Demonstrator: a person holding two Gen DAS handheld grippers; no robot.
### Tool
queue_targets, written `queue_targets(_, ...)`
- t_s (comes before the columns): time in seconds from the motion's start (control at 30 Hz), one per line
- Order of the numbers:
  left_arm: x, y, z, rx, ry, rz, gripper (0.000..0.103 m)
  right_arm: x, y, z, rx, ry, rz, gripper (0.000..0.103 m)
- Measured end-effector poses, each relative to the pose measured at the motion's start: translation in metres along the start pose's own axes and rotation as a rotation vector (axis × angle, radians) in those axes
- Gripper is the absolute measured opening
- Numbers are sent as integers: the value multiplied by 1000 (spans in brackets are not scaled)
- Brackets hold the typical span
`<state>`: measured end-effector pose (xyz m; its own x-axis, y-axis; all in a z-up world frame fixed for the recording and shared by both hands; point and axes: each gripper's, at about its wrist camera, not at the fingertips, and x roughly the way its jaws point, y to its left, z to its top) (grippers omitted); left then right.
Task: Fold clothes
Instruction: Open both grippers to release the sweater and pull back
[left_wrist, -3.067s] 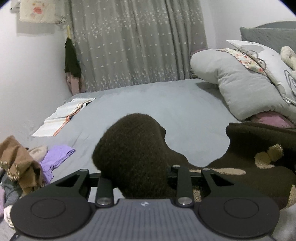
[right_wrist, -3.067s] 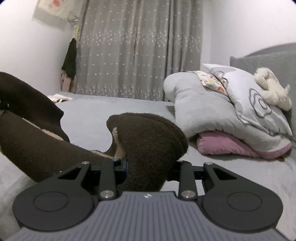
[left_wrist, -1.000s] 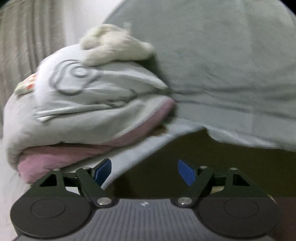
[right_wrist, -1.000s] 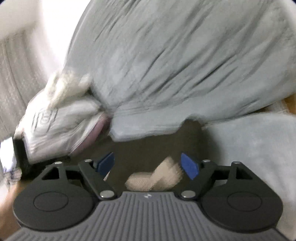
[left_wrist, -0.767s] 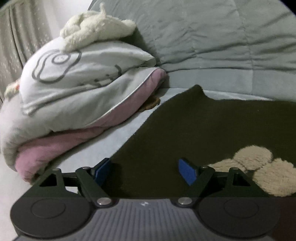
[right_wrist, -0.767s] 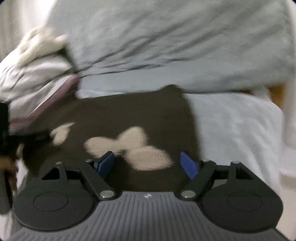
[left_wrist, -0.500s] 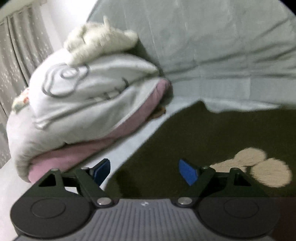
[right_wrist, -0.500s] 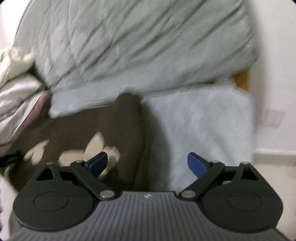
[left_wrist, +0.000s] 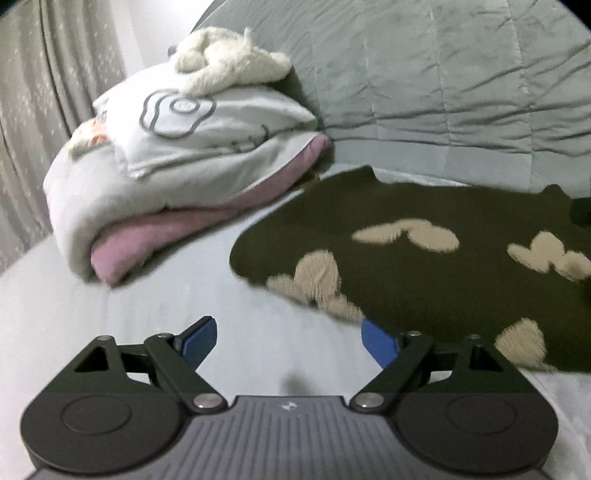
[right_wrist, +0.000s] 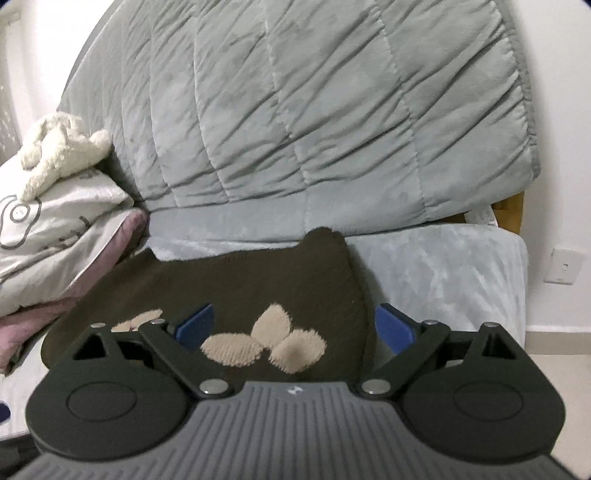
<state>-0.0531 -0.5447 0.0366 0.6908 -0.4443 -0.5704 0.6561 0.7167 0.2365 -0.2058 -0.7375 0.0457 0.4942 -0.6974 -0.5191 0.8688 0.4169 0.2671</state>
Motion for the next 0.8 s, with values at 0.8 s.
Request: queue_targets(0.8, -169, 208, -121, -199, 61, 314, 86, -77, 256, -118, -402, 243, 496, 96)
